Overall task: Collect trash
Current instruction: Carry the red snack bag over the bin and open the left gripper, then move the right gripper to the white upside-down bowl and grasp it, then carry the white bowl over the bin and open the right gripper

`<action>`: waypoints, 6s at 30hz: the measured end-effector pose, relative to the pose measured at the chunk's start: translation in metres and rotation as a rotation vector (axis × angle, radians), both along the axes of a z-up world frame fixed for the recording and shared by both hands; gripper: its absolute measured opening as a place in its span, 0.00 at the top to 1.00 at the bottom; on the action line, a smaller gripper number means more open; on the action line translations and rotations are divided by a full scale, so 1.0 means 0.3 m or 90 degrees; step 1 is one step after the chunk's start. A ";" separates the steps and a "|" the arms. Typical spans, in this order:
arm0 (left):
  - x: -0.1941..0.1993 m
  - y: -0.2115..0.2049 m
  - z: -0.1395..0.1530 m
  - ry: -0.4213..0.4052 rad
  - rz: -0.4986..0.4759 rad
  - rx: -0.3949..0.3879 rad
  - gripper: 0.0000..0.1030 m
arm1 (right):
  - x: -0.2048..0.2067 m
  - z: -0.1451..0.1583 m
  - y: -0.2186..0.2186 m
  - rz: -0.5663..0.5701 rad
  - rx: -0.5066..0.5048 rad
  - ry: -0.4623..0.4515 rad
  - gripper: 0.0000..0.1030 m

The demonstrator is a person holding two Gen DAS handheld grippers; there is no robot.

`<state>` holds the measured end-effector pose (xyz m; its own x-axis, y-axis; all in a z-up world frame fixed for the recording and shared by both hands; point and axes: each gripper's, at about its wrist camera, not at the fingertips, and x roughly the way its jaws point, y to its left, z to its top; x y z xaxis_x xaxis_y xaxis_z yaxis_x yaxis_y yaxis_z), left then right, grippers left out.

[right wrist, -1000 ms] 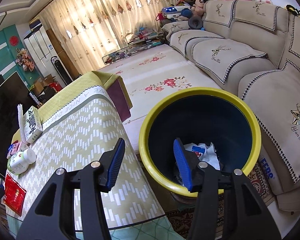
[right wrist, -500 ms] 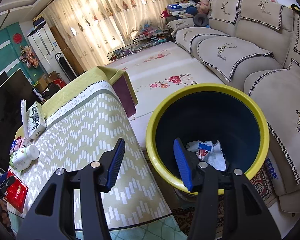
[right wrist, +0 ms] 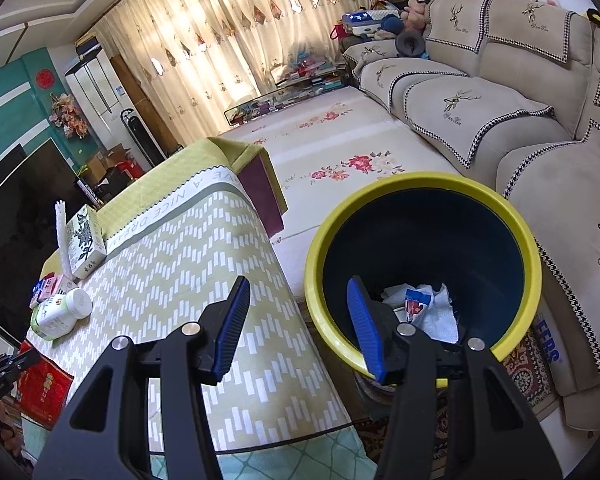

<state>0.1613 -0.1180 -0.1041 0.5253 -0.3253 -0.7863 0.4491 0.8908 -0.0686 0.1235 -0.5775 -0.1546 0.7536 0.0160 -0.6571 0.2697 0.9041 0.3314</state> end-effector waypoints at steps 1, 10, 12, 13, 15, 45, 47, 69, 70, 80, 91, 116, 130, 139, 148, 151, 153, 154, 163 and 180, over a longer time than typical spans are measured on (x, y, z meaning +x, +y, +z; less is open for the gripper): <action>-0.009 -0.012 0.014 -0.006 -0.007 -0.003 0.98 | -0.006 0.004 -0.002 -0.002 0.000 -0.002 0.53; -0.028 -0.234 0.112 -0.044 -0.096 -0.026 0.98 | -0.102 0.052 -0.089 -0.040 -0.016 -0.025 0.53; -0.019 -0.292 0.127 -0.049 -0.116 -0.034 0.98 | -0.132 0.053 -0.128 -0.059 -0.018 -0.027 0.53; -0.016 -0.327 0.137 -0.051 -0.130 -0.039 0.98 | -0.149 0.052 -0.150 -0.070 -0.019 -0.028 0.53; -0.001 -0.425 0.161 -0.057 -0.162 -0.050 0.98 | -0.176 0.050 -0.189 -0.089 -0.017 -0.030 0.53; 0.238 -1.531 -0.028 -0.039 -0.265 -0.025 0.54 | -0.385 -0.057 -0.512 -0.211 0.032 -0.011 0.53; 0.239 -1.506 -0.023 -0.033 -0.256 -0.030 0.54 | -0.385 -0.055 -0.509 -0.210 0.032 -0.012 0.53; -0.168 -0.351 0.328 -0.165 -0.007 -0.106 0.13 | -0.205 0.042 -0.110 -0.015 -0.007 -0.028 0.48; -0.190 -0.266 0.334 -0.168 0.022 -0.107 0.12 | -0.193 0.045 -0.079 -0.002 -0.008 -0.027 0.48; -0.407 0.345 0.373 -0.234 0.242 -0.100 0.10 | -0.067 0.077 0.431 0.226 -0.033 -0.021 0.48; -0.494 0.603 0.365 -0.248 0.323 -0.108 0.08 | -0.052 0.094 1.032 0.509 -0.063 -0.030 0.38; -0.431 0.684 0.239 -0.181 0.345 -0.130 0.08 | 0.095 -0.026 1.406 0.558 -0.186 0.042 0.25; -0.411 0.651 0.219 -0.174 0.335 -0.120 0.08 | 0.044 0.018 1.307 0.552 -0.134 0.029 0.26; -0.381 0.585 0.210 -0.159 0.313 -0.112 0.08 | 0.011 0.094 1.119 0.494 -0.100 -0.010 0.26; -0.330 0.485 0.189 -0.140 0.282 -0.103 0.08 | 0.042 0.113 0.872 0.381 -0.087 -0.023 0.26; -0.311 0.450 0.180 -0.133 0.270 -0.098 0.08 | 0.055 0.114 0.757 0.324 -0.080 -0.025 0.26; -0.298 0.434 0.174 -0.128 0.263 -0.096 0.08 | 0.061 0.118 0.663 0.282 -0.073 -0.028 0.26; -0.291 0.425 0.172 -0.127 0.260 -0.094 0.08 | 0.063 0.120 0.622 0.262 -0.072 -0.030 0.26; -0.212 0.329 0.127 -0.100 0.224 -0.089 0.08 | 0.069 0.099 0.181 0.034 -0.101 -0.015 0.26; -0.033 0.192 0.016 -0.052 0.166 -0.087 0.08 | 0.111 -0.081 -0.221 -0.150 -0.098 0.064 0.18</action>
<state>0.1513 -0.0604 -0.0993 0.6652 -0.2709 -0.6959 0.2153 0.9619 -0.1687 0.1568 -0.6437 -0.1789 0.6555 -0.2578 -0.7098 0.5030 0.8502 0.1558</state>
